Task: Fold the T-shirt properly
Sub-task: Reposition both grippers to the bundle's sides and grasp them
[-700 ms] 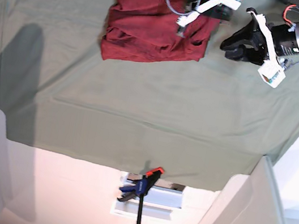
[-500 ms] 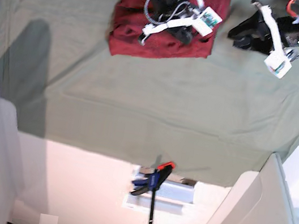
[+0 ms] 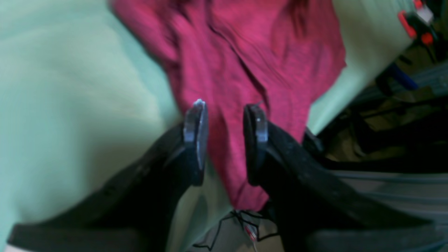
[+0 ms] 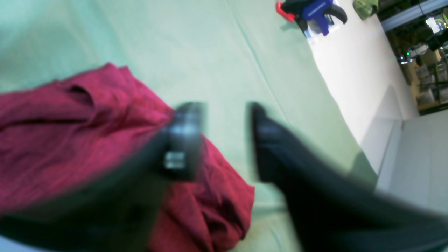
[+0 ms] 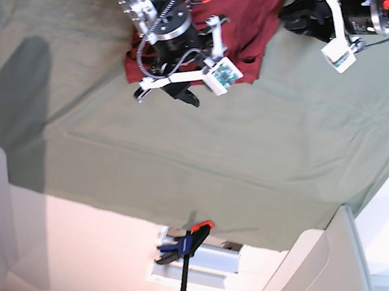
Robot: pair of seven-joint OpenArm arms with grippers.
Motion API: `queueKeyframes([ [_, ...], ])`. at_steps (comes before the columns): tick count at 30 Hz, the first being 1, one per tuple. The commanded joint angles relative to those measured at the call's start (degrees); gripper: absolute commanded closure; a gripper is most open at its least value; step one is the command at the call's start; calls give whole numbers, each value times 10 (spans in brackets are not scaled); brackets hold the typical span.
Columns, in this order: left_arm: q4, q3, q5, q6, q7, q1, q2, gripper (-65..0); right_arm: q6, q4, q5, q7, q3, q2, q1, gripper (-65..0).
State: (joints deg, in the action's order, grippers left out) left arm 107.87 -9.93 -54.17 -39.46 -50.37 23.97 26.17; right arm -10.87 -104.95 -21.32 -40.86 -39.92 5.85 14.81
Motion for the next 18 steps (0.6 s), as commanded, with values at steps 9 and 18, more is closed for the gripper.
queueKeyframes([
  [9,19,52,-13,-5,13,2,7,-197,82,-9,-7,12,30,-3,12,-285],
  [18,70,171,42,-5,48,2,2,-44,81,-1,16,19,146,-3,13,0],
])
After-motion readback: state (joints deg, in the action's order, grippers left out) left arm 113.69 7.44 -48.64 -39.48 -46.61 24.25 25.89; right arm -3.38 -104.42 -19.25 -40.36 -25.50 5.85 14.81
